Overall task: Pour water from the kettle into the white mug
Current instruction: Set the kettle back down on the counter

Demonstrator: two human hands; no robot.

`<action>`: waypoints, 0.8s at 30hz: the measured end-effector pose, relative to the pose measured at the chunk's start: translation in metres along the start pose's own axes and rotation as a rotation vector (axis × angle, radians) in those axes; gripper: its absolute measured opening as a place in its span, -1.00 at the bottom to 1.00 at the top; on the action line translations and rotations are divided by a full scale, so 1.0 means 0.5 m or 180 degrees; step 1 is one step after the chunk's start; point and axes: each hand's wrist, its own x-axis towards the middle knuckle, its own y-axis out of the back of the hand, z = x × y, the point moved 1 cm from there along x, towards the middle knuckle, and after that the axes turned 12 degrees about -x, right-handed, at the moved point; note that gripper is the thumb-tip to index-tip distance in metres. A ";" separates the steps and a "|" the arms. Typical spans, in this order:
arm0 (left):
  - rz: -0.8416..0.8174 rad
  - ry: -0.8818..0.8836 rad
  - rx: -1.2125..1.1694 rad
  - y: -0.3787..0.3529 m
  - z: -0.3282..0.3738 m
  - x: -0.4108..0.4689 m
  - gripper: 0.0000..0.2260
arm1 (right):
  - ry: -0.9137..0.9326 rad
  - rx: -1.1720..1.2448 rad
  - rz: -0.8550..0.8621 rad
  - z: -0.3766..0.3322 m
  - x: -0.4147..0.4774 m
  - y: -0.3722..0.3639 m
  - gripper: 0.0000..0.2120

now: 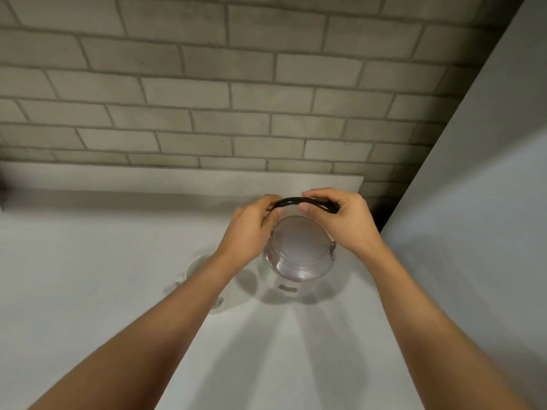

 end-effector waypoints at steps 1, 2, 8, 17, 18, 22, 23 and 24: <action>0.0075 -0.0005 0.0052 0.002 -0.009 0.022 -0.77 | -0.0041 -0.0018 0.0006 0.005 0.017 -0.002 -0.69; 0.0151 0.0003 0.0085 0.006 -0.019 0.047 -0.77 | -0.0092 -0.0020 0.0060 0.012 0.036 -0.004 -0.66; 0.0359 0.0176 -0.0282 0.030 -0.094 0.187 -0.80 | -0.0511 0.0133 0.0224 0.083 0.133 -0.061 -0.71; 0.0199 0.0817 -0.0744 0.014 -0.240 0.300 -0.88 | -0.0844 0.0020 0.0208 0.176 0.256 -0.174 -0.71; 0.0188 0.0855 -0.0750 0.011 -0.256 0.306 -0.87 | -0.0865 0.0029 0.0188 0.187 0.264 -0.183 -0.71; 0.0169 0.0894 -0.0742 -0.001 -0.297 0.327 -0.88 | -0.0927 0.0077 0.0162 0.216 0.280 -0.204 -0.72; 0.0166 0.0899 -0.0783 -0.006 -0.303 0.334 -0.87 | -0.0955 0.0090 0.0172 0.222 0.284 -0.207 -0.72; 0.0159 0.0901 -0.0832 -0.012 -0.307 0.340 -0.87 | -0.0984 0.0105 0.0179 0.230 0.289 -0.208 -0.71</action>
